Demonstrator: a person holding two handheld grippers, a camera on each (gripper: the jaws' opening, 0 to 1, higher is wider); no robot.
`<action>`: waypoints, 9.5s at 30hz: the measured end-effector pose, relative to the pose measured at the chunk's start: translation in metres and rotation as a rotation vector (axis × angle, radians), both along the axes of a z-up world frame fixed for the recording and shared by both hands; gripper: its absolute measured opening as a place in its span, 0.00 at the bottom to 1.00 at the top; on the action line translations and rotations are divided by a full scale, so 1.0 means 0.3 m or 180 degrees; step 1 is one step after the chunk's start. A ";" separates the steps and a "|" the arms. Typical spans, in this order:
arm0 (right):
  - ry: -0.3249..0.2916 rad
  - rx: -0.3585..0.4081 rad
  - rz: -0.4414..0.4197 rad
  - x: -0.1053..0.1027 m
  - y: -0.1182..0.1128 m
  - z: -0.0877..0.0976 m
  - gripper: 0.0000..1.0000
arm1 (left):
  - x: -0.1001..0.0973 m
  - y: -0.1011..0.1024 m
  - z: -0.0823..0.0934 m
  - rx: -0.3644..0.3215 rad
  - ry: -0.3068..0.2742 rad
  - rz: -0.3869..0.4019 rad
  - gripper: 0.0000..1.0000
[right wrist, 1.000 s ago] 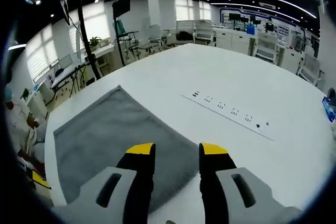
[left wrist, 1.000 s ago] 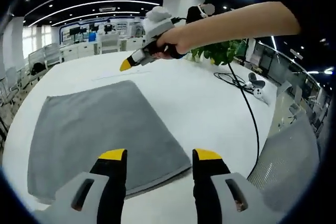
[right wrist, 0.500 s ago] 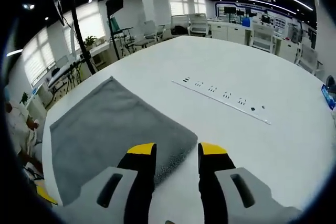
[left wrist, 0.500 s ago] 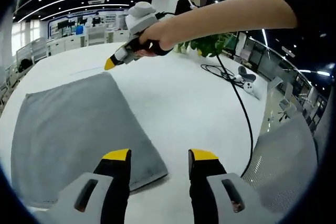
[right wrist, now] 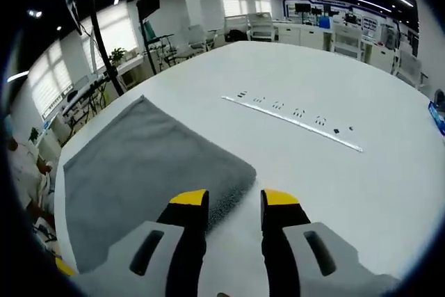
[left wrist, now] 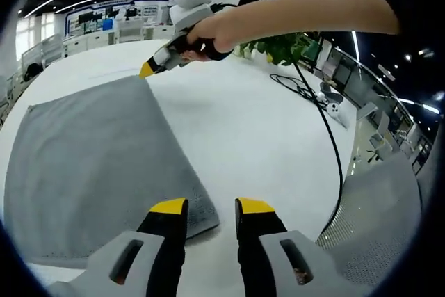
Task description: Fold the towel on the table until its edges align and the towel forms a compact rectangular stack.
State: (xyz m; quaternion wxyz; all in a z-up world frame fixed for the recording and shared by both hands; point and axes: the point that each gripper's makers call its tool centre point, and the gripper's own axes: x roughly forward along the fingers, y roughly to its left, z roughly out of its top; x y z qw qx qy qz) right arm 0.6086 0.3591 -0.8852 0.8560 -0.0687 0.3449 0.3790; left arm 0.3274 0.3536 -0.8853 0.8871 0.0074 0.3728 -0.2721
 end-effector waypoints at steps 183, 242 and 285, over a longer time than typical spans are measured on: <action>-0.0489 0.0462 -0.0656 -0.006 -0.314 0.435 0.00 | -0.091 -0.340 0.402 -0.0704 -0.0865 -0.0712 0.04; -0.0224 0.0195 -0.0653 -0.065 0.270 0.148 0.00 | -0.149 0.306 0.008 -0.1127 0.0194 0.0451 0.04; -0.0190 -0.0052 -0.0164 -0.063 0.278 0.033 0.20 | -0.009 0.394 -0.029 -0.0942 0.0009 0.0523 0.31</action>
